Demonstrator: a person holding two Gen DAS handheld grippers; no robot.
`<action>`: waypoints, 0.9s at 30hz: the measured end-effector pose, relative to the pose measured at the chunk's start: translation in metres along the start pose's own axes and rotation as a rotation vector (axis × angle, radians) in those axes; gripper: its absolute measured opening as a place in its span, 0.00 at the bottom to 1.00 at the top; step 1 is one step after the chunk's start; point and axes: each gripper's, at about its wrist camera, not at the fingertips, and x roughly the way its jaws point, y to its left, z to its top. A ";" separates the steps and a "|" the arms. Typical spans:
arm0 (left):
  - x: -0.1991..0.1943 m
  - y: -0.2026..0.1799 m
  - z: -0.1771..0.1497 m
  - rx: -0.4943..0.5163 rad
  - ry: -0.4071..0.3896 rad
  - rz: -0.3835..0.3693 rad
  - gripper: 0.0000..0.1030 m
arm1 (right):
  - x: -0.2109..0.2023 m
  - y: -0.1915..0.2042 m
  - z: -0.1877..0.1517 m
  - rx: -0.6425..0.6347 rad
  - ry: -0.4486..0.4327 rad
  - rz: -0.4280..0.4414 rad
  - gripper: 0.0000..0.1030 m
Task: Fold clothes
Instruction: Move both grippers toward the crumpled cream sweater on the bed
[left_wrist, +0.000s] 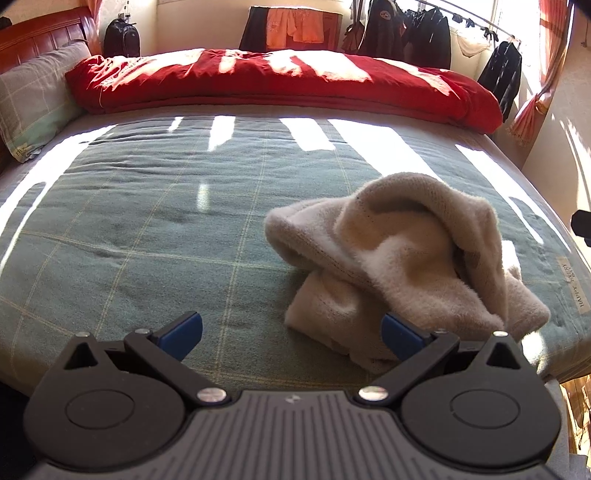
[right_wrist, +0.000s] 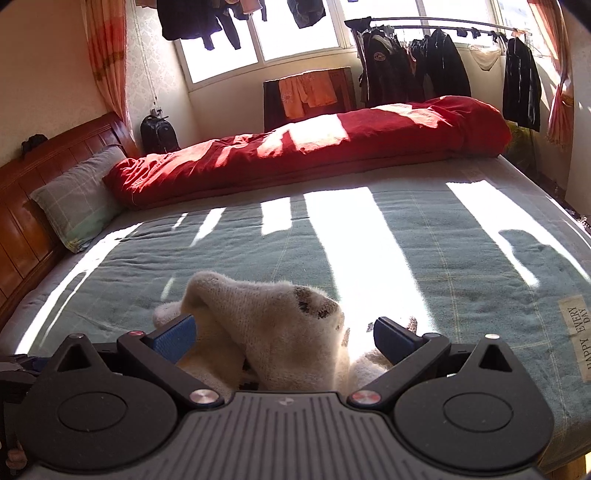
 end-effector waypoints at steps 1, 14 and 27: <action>0.002 0.002 0.000 -0.009 0.002 -0.021 1.00 | 0.002 0.003 0.002 -0.022 -0.012 0.016 1.00; 0.020 0.043 -0.017 -0.072 0.009 -0.039 1.00 | 0.053 0.052 0.014 -0.333 0.042 0.124 1.00; 0.017 0.067 0.002 0.061 -0.024 0.057 0.99 | 0.101 0.107 0.032 -0.733 0.200 0.094 0.72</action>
